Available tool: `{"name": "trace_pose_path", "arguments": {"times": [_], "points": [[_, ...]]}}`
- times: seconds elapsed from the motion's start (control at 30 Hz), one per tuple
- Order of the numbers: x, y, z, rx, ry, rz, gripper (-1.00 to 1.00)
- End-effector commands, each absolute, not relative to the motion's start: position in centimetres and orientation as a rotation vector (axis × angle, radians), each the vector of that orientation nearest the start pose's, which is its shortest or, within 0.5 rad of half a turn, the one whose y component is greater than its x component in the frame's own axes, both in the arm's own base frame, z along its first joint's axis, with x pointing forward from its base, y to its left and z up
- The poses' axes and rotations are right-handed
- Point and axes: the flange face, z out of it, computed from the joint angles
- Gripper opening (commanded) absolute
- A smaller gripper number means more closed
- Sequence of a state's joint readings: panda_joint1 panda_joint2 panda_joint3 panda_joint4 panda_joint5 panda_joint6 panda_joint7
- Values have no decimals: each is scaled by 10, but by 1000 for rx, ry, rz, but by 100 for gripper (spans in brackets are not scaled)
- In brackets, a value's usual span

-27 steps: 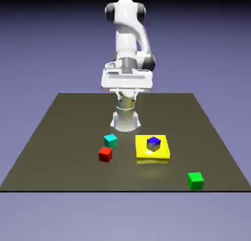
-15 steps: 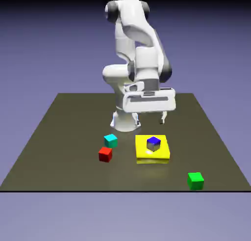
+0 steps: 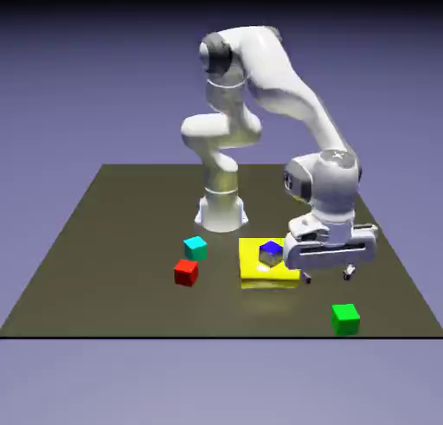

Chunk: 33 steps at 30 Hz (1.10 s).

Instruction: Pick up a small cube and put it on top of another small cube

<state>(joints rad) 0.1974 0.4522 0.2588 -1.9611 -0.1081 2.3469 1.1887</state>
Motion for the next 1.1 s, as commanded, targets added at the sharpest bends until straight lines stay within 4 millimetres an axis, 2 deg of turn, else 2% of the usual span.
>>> {"name": "trace_pose_path", "arguments": {"times": [0.0,0.1,0.17,0.27,0.3,0.33,0.37,0.47,0.5,0.8,1.07], "points": [[552,273,234,-2984,1052,136,0],[550,300,201,-3019,1073,259,0],[549,306,193,-3027,1078,287,0],[541,306,129,-3027,1078,286,0],[540,305,124,-3027,1078,286,0],[540,305,124,-3027,1078,286,-100],[540,305,124,-3027,1078,286,-100],[549,306,188,-3027,1078,287,-100],[546,302,200,-3021,1098,287,-100],[490,239,264,-2915,1354,287,-100],[426,179,299,-2767,1600,293,-100]]}}
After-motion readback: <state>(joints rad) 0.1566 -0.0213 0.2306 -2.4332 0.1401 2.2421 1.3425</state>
